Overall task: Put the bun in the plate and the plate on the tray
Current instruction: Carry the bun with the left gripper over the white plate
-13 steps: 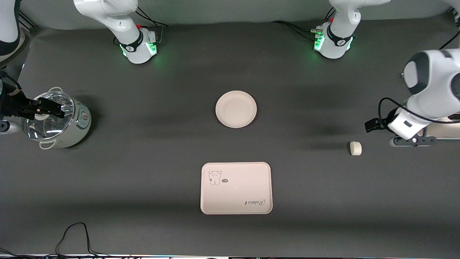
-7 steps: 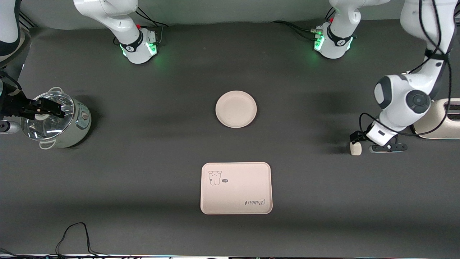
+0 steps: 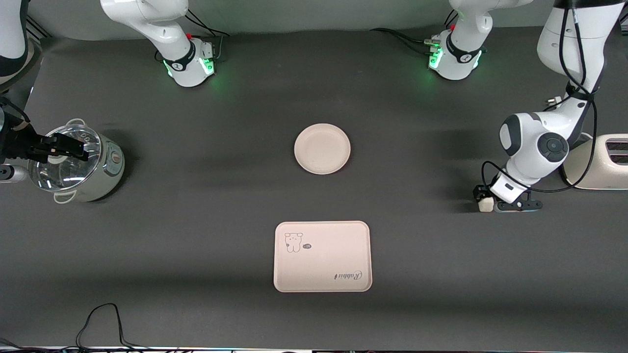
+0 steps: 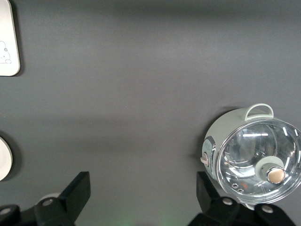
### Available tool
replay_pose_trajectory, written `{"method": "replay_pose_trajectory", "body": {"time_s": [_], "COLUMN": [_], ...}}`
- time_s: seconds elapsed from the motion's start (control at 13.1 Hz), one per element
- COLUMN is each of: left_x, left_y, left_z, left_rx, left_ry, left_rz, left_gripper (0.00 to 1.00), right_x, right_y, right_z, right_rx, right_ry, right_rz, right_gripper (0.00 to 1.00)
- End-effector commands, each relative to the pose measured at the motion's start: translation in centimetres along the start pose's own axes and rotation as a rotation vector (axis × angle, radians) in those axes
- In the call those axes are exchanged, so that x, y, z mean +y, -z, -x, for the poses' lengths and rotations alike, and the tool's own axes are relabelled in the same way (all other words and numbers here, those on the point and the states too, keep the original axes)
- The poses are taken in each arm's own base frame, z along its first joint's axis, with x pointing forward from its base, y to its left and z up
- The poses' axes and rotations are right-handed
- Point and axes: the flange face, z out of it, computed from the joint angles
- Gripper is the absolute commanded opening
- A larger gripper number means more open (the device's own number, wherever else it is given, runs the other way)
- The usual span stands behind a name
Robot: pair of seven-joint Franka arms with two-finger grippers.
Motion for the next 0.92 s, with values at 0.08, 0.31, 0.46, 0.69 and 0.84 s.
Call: {"method": "replay_pose_trajectory", "body": {"time_s": [0.08, 0.31, 0.46, 0.69, 0.84], "left_x": [-0.1, 0.0, -0.1, 1.3, 2.8], "left_y": [0.5, 2.6, 6.2, 13.3, 18.9], "left_z": [-0.4, -1.3, -1.9, -3.4, -3.3], "left_rx": [0.016, 0.042, 0.024, -0.038, -0.106], "left_ry": [-0.015, 0.002, 0.009, 0.092, 0.129], "left_rz": [-0.001, -0.001, -0.003, -0.006, -0.017], "left_gripper": [0.34, 0.33, 0.33, 0.34, 0.34], "right_x": [-0.2, -0.2, -0.2, -0.2, -0.2], "right_y": [0.1, 0.1, 0.1, 0.1, 0.1], "right_z": [0.2, 0.2, 0.2, 0.2, 0.2], "right_rx": [0.0, 0.0, 0.0, 0.0, 0.0], "right_ry": [-0.018, -0.018, -0.018, -0.018, -0.018], "right_rz": [0.014, 0.014, 0.015, 0.014, 0.015], "right_gripper": [1.0, 1.0, 1.0, 1.0, 1.0]}}
